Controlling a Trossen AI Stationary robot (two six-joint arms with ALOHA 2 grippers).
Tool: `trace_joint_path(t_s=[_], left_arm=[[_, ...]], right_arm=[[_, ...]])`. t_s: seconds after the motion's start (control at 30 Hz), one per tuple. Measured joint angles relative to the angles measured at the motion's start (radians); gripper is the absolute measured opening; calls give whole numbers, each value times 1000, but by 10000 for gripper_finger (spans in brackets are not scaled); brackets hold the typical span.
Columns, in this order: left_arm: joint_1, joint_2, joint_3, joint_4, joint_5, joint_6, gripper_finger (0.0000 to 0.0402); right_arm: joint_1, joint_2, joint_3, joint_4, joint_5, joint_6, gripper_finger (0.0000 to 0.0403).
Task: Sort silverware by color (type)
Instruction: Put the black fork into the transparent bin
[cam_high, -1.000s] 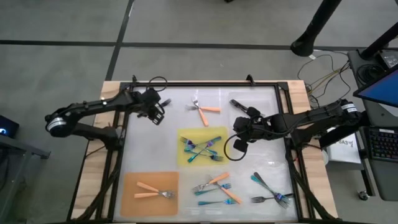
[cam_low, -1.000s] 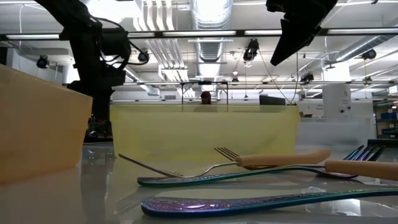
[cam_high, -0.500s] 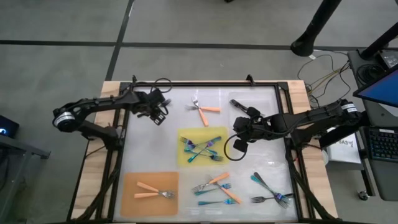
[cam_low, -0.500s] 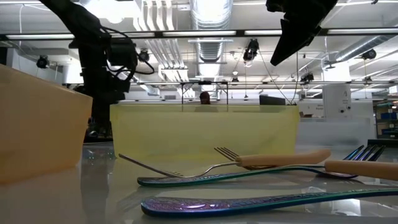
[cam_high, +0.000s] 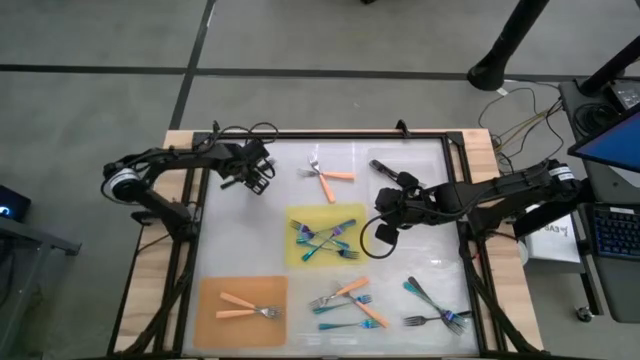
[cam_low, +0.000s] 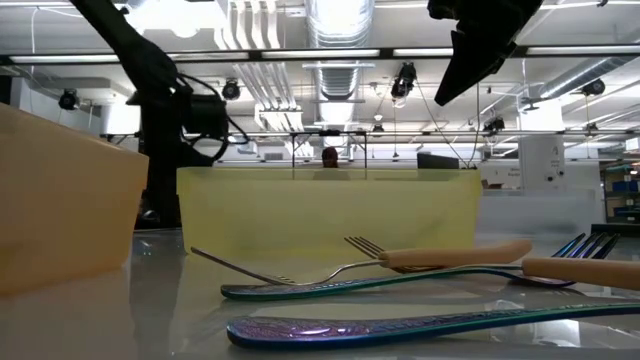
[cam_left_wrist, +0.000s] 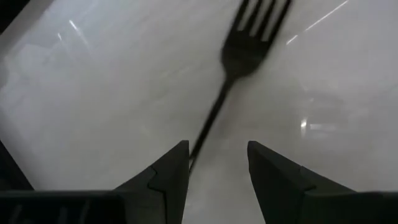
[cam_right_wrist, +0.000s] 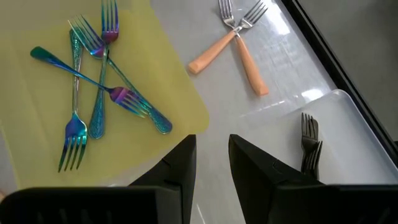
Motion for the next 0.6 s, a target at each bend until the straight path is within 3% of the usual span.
trace_joint_path(t_s=[0.33,0.6], left_arm=[[54,75,6,8,32,22,140],[56,93,6,9,83,11,59]], right_arm=[[0,0,0,0,0,0,86],[0,0,0,0,1,0,86]])
